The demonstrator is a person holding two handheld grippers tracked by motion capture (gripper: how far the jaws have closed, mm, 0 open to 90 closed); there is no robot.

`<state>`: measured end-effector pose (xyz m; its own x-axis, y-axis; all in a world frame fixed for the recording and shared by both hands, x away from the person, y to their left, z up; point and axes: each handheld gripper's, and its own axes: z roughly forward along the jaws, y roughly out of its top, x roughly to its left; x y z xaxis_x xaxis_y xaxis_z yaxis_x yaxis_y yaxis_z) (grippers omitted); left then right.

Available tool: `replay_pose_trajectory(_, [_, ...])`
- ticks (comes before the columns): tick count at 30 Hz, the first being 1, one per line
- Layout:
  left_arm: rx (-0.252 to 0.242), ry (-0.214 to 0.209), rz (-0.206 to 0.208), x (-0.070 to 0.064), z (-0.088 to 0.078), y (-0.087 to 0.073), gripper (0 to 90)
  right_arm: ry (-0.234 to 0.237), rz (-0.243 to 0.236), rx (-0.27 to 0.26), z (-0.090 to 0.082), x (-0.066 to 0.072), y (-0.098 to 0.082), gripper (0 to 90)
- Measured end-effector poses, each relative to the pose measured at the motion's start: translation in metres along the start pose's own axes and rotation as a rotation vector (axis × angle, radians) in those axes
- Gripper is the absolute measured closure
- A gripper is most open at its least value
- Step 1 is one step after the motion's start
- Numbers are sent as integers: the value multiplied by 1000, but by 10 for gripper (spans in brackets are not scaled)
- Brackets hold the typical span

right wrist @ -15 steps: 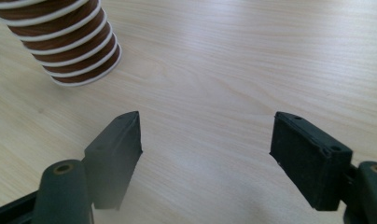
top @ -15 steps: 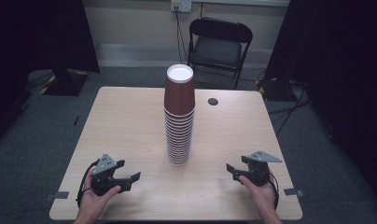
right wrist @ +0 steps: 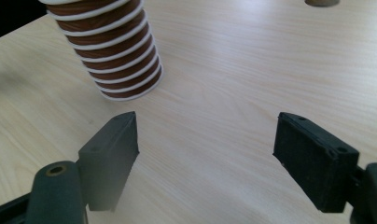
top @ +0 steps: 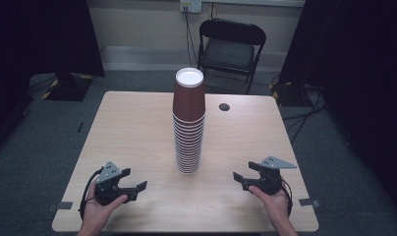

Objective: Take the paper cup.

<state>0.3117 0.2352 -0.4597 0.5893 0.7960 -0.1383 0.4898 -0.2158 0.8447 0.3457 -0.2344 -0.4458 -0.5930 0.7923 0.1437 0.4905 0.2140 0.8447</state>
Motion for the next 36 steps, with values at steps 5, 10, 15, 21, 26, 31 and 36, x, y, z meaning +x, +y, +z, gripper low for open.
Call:
replay_pose_trajectory(5, [1, 8, 1, 0, 1, 0, 182, 30, -36, -1, -6, 8, 15, 245])
replay_pose_trajectory(10, [-3, 8, 9, -1, 1, 2, 177, 80, -41, -40, -11, 15, 29, 290])
replay_pose_trajectory(15, [4, 2, 13, -3, 1, 2, 177, 100, -51, -82, -15, 20, 43, 288])
replay_pose_trajectory(21, [1, 14, 6, -2, 0, 0, 178, 133, -68, -122, -22, 29, 62, 294])
replay_pose_trajectory(26, [-2, 17, 7, -2, -1, 0, 181, 152, -70, -139, -23, 34, 80, 293])
replay_pose_trajectory(31, [1, 17, 1, -1, -2, -1, 186, 195, -85, -162, -27, 42, 98, 297])
replay_pose_trajectory(36, [0, 18, 1, -1, -3, -1, 186, 210, -108, -190, -27, 48, 111, 248])
